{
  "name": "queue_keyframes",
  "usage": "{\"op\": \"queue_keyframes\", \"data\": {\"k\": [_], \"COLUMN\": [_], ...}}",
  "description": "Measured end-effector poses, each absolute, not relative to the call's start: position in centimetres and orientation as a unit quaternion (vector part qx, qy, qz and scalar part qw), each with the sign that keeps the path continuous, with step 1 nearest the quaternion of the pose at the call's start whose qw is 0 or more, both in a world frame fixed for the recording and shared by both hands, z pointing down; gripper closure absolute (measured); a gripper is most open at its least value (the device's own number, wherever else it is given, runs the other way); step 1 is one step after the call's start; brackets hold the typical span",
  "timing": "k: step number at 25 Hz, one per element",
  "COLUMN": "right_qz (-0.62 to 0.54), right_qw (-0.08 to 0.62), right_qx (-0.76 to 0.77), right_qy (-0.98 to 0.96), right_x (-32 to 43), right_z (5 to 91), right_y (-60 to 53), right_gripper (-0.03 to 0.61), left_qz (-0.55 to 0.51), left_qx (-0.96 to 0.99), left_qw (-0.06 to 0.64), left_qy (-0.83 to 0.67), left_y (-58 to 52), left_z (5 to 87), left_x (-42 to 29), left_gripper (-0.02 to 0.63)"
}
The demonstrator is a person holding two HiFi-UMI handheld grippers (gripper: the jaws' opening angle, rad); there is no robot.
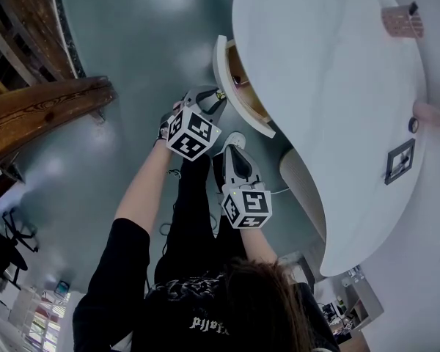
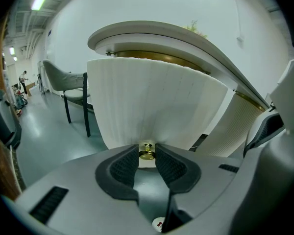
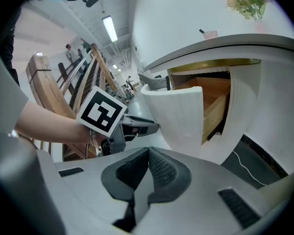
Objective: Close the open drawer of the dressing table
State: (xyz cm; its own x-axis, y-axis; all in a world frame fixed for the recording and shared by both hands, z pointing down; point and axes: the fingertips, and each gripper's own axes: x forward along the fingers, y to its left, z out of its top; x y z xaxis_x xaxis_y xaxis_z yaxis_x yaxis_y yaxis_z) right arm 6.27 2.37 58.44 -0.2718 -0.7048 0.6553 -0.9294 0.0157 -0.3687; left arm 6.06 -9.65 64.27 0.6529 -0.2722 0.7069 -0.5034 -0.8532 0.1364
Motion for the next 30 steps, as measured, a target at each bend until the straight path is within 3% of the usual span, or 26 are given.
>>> {"op": "queue_keyframes", "data": {"k": [30], "right_qz": [0.389], "right_qw": [0.134], "right_qx": [0.602], "right_qy": [-0.685], "right_x": [8.2], "right_z": [59.3], "right_y": [3.5], "right_gripper": [0.552], "left_qz": [0.313], "left_qx": [0.915], "left_qw": [0.147], "left_qy": [-0.209], "left_y": [-11.2], "left_z": [64.3], "left_x": [9.4], "left_gripper": [0.495]}}
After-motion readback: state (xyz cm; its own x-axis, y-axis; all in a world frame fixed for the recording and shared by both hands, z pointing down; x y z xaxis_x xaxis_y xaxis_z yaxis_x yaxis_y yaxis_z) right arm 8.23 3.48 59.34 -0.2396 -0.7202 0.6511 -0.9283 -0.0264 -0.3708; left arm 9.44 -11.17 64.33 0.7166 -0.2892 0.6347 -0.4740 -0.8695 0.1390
